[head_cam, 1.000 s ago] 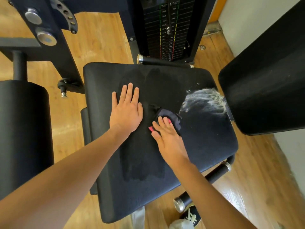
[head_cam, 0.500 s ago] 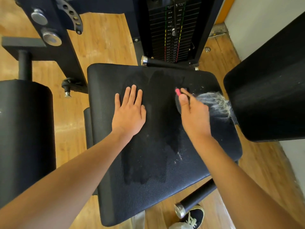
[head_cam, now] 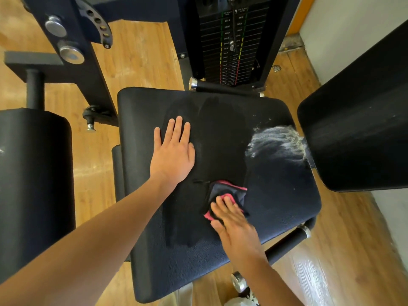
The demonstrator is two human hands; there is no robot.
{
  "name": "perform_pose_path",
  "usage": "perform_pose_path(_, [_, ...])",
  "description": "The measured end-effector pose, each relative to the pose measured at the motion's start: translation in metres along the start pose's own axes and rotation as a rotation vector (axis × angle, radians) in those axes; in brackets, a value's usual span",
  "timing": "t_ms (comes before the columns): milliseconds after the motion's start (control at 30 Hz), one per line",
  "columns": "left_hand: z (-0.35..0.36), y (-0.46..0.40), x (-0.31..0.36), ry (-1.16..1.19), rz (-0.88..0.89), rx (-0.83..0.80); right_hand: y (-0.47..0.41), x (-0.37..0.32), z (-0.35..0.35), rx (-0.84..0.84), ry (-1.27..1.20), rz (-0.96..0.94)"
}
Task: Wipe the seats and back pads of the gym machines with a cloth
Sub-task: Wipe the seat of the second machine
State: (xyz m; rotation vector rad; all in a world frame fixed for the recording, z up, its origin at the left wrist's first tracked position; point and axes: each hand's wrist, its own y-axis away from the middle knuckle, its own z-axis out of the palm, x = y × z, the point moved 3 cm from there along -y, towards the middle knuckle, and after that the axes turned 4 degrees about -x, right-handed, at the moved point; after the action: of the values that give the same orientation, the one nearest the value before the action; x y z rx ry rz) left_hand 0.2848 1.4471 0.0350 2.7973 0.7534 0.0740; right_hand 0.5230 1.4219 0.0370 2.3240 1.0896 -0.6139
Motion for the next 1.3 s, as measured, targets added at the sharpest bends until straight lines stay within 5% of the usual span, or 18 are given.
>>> perform_pose_path(133, [-0.001,0.001,0.000,0.003,0.003,-0.004,-0.019,0.007,-0.043,0.130,-0.431,0.109])
perform_pose_path(233, [-0.002,0.002,0.001,0.006,-0.003,0.002,-0.048,0.016,-0.097,0.310,-0.507,0.299])
perform_pose_path(333, [-0.002,0.001,0.001,0.006,0.002,-0.009,-0.063,0.022,-0.112,0.389,-0.546,0.294])
perform_pose_path(533, [0.000,0.001,0.000,0.007,0.000,0.005,-0.032,0.034,-0.026,-0.077,-0.166,0.160])
perform_pose_path(900, [-0.002,0.002,0.001,-0.006,-0.002,-0.019,0.045,0.009,0.002,-0.088,-0.340,0.309])
perform_pose_path(1134, [-0.003,0.002,0.001,0.003,0.011,-0.029,0.003,0.023,-0.069,0.218,-0.562,0.504])
perform_pose_path(1300, [-0.003,0.003,0.001,-0.006,0.003,-0.018,0.010,0.004,-0.012,-0.013,-0.398,0.402])
